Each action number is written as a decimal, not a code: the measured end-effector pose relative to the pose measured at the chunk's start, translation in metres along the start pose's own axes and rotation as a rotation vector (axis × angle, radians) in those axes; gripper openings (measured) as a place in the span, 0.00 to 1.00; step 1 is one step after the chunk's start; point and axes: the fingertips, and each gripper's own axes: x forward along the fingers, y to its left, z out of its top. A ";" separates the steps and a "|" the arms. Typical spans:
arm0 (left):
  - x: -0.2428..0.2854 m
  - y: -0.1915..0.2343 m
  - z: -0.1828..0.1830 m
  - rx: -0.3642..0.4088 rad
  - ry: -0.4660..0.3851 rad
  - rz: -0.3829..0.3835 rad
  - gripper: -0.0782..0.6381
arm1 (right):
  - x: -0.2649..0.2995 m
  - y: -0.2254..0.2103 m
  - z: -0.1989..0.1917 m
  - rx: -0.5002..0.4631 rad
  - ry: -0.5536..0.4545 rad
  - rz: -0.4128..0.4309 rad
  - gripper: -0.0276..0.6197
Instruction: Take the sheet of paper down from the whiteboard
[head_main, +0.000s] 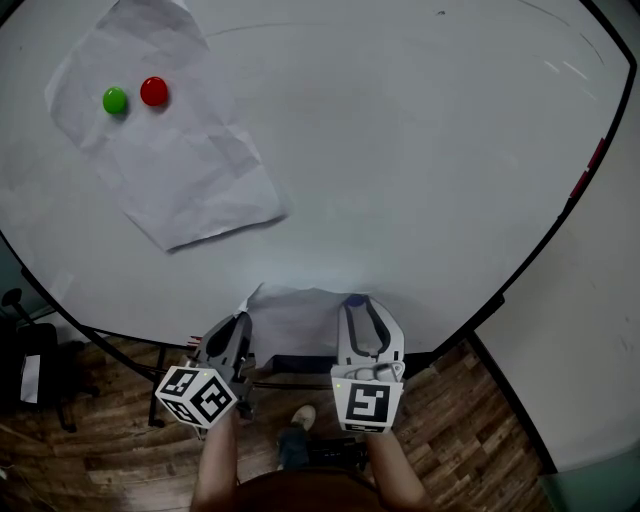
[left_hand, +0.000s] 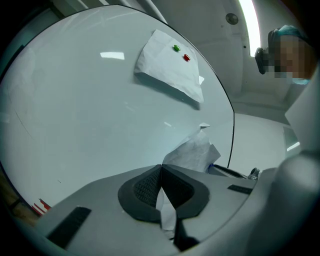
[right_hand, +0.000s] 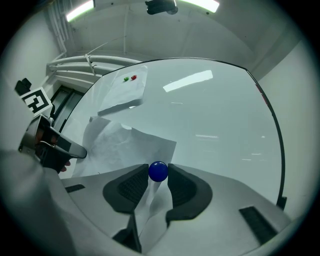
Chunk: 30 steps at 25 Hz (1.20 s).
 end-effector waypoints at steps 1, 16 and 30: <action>0.000 0.000 0.001 -0.001 -0.001 0.000 0.14 | 0.000 -0.001 0.000 0.001 -0.001 -0.001 0.25; -0.013 0.011 0.020 -0.166 -0.071 -0.005 0.14 | -0.005 -0.016 -0.008 0.018 0.026 -0.036 0.25; -0.022 0.025 0.032 -0.191 -0.108 0.018 0.14 | -0.003 -0.019 -0.017 0.041 0.054 -0.042 0.25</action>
